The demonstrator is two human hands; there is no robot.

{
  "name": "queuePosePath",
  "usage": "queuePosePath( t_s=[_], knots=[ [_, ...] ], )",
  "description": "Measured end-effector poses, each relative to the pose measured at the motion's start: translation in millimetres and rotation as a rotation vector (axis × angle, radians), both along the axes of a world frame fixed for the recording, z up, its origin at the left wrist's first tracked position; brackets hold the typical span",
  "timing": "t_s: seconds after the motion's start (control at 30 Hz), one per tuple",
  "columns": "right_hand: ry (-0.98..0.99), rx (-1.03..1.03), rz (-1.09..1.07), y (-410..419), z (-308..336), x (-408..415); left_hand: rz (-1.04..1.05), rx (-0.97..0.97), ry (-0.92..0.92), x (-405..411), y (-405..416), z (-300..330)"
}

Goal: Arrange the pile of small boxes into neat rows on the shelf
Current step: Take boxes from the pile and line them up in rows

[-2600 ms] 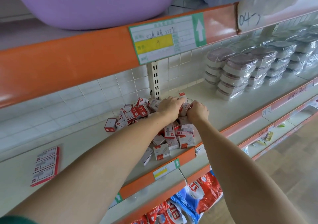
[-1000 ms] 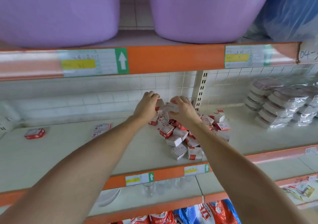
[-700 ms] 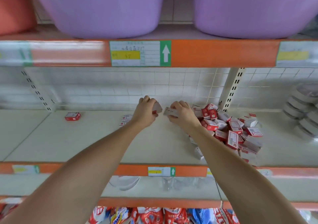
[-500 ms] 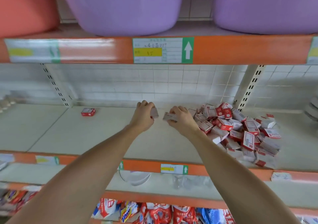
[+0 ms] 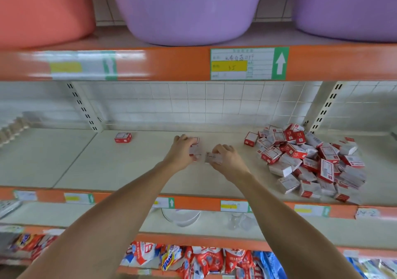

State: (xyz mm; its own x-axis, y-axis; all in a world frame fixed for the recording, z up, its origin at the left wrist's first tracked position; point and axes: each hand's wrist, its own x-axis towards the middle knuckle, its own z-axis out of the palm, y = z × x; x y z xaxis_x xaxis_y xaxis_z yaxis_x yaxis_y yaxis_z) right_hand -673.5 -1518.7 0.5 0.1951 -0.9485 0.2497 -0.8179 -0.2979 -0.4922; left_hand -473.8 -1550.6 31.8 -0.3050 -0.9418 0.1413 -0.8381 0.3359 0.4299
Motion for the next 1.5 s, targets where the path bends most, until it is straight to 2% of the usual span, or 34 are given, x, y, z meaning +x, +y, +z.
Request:
queuePosePath(
  t_s=[0.13, 0.67, 0.87, 0.93, 1.1, 1.33, 1.5],
  knots=[
    [-0.001, -0.031, -0.023, 3, -3, 2, -0.012, -0.017, 0.024, 8, -2, -6],
    [0.04, 0.105, -0.029, -2, -10, 17, -0.056, 0.001, 0.062, 27, -8, -21],
    [0.229, -0.142, 0.055, 1, -12, 23, -0.063, -0.007, 0.061, 31, -18, -16],
    [0.229, -0.177, 0.051, 0, -12, 27, -0.075, -0.017, 0.045, 33, -20, -14],
    [0.164, -0.143, -0.004, -7, -17, 32, -0.096, -0.039, 0.02, 36, -25, -14],
    [0.264, 0.0, 0.01, -27, -15, 35, -0.076, -0.037, 0.017, 38, -38, -9],
    [0.224, 0.025, -0.007, -36, -15, 39, -0.076, -0.034, -0.014, 38, -47, -10]
  ],
)
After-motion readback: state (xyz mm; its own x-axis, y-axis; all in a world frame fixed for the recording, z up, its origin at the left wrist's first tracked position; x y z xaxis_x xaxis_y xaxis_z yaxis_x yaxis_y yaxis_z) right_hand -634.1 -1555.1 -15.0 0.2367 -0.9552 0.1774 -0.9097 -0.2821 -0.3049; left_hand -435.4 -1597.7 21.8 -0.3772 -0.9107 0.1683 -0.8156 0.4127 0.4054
